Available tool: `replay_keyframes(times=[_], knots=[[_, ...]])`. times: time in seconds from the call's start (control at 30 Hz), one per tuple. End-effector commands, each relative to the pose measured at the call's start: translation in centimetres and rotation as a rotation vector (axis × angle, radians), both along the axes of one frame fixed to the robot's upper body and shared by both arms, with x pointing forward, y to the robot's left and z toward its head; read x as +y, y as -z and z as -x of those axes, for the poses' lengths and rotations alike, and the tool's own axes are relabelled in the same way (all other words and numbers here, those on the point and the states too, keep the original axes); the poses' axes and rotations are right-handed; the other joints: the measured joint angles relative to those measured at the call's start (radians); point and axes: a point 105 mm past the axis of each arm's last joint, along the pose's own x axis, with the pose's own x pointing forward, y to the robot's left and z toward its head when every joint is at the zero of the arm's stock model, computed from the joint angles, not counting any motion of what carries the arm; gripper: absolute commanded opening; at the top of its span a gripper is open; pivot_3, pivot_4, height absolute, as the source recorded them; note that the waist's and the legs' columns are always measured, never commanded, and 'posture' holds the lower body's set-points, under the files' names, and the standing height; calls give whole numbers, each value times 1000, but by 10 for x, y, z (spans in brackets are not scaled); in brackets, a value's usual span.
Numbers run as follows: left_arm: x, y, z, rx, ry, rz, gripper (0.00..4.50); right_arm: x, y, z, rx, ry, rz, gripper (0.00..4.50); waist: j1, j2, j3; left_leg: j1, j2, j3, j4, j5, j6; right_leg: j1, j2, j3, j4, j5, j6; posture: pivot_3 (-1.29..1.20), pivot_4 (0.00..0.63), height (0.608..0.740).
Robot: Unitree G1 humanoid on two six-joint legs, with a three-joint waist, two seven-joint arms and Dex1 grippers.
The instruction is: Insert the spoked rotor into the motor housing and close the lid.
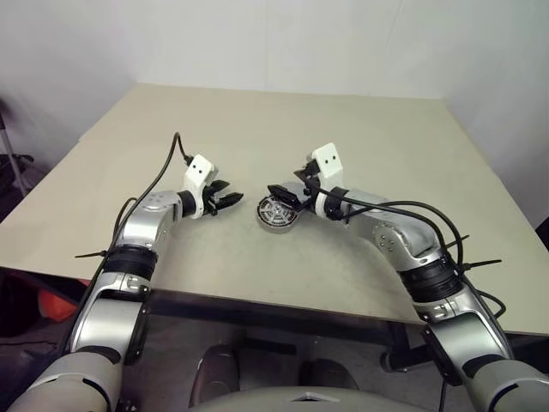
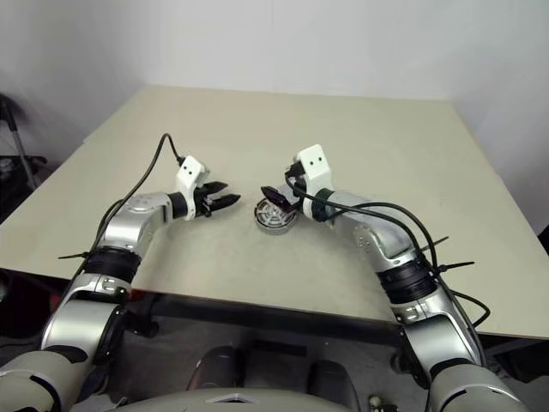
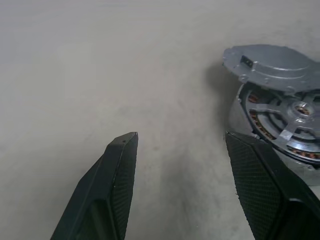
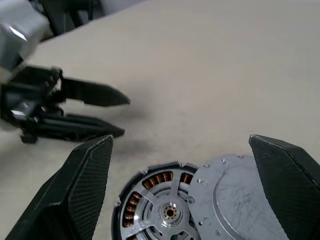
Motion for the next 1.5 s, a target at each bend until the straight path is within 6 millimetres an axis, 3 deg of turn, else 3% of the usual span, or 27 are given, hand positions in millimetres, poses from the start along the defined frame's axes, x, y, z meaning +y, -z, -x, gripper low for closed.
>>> replay_keyframes(times=[0.03,0.47,0.63,0.93,1.03,1.13,1.33,1.5], knots=[[-5,-25,-2,-68,38,27,2950,-6,-6,-12,-54,47,-12,4467,-1,0,0,0,0,0,0,0,0,0,0,0,0,0,0,0,0,740],[-4,-21,5,-58,13,50,2950,-28,16,-37,-2,163,-16,4467,-4,0,0,1,1,1,1,0,1,1,0,0,0,0,-1,0,0,740],[-1,-20,5,-57,-1,43,2950,-32,31,-40,35,184,-3,4467,-4,0,0,2,1,1,1,0,1,1,0,0,0,0,-1,0,0,740],[5,-19,1,-58,-34,28,2950,-29,39,-36,72,170,-8,4467,-4,0,0,3,1,1,1,0,1,2,0,0,0,1,-1,0,0,740],[7,-19,-2,-63,-50,23,2950,-29,39,-36,64,174,-13,3892,-4,0,0,3,1,1,1,0,1,2,0,0,0,1,-1,0,0,740],[8,-18,-3,-63,-57,22,2950,-30,35,-36,48,173,-12,2942,-4,0,0,3,1,1,1,0,1,2,0,0,0,1,-1,0,0,740],[9,-20,-4,-64,-72,41,2950,-29,21,-30,2,125,-33,2934,-3,0,0,3,1,1,1,-1,1,2,0,0,0,1,-1,0,0,740],[9,-17,-3,-61,-74,30,2950,-21,9,-8,-62,-4,-29,2934,-1,0,0,2,1,1,1,-2,3,3,0,0,-1,1,-1,0,0,740]])
